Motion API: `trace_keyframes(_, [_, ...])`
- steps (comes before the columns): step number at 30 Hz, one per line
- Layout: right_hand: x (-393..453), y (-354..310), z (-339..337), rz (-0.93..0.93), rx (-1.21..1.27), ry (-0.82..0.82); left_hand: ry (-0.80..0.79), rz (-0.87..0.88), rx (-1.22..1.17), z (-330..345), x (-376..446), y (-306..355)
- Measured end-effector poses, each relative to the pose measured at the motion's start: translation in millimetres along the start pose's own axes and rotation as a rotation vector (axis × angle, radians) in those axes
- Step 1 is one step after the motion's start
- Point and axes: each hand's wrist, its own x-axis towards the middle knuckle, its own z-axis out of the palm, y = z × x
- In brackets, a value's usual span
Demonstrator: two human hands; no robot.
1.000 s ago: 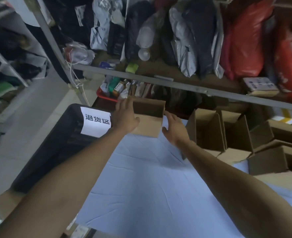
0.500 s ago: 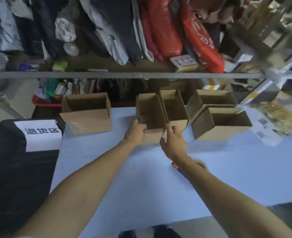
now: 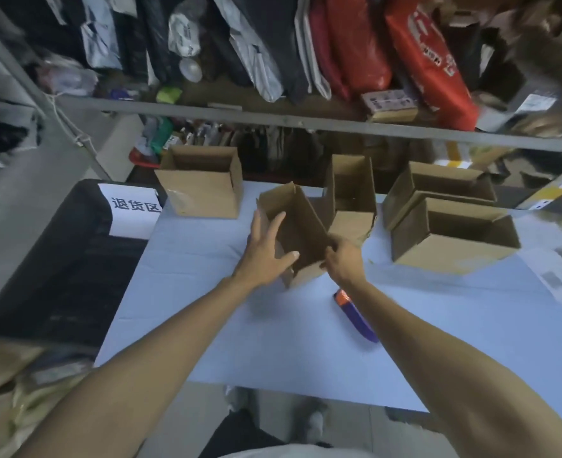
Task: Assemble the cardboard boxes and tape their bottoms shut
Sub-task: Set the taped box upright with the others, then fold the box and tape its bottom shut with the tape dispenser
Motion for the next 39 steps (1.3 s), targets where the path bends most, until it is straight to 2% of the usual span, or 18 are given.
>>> trace_keyframes(3, [-0.3,10.9,-13.7,-0.144,-0.110,-0.010,0.157,-0.061,0.172,-26.0,10.9,14.3])
trace_keyframes(4, [-1.5,12.7,-17.0,-0.186,-0.126,-0.012,0.166,-0.073,0.217,-34.8,15.4,17.7])
trace_keyframes(5, [-4.8,14.6,-20.1,-0.217,-0.143,-0.019,0.138,-0.085,0.197,-41.5,18.6,20.2])
trace_keyframes(8, [-16.0,18.8,-22.5,-0.263,-0.184,-0.049,-0.012,-0.199,-0.085,-45.0,20.9,20.3])
trace_keyframes(9, [-20.4,20.5,-22.5,-0.258,-0.165,-0.062,-0.019,-0.232,-0.092,-39.0,17.8,18.0])
trace_keyframes(13, [-40.2,26.2,-20.7,-0.175,-0.006,-0.163,-0.002,-0.365,0.112,-5.1,-8.5,-11.0])
trace_keyframes(17, [-54.3,46.0,-18.6,-0.006,-0.029,-0.221,-0.144,-0.444,0.126,26.9,-36.4,-37.3])
trace_keyframes(21, [-72.3,71.4,-16.8,0.113,0.006,-0.293,-0.146,-0.461,0.171,46.3,-54.0,-48.0])
trace_keyframes(25, [-81.8,84.7,-14.4,0.164,0.074,-0.273,-0.168,-0.411,0.257,52.5,-56.5,-49.6])
trace_keyframes(28, [-81.6,80.0,-15.0,0.135,0.029,-0.270,-0.146,-0.222,0.464,59.8,-43.9,-36.6])
trace_keyframes(31, [-79.8,82.2,-18.6,0.065,-0.131,-0.111,-0.276,-0.051,0.556,80.6,-27.8,-19.8])
trace_keyframes(34, [-79.6,88.4,-32.8,0.143,-0.259,0.001,-0.357,-0.027,0.550,104.1,-27.0,-9.9])
trace_keyframes(39, [-86.9,99.9,-38.7,0.125,-0.200,-0.065,-0.271,-0.039,0.561,123.5,-29.3,-1.4])
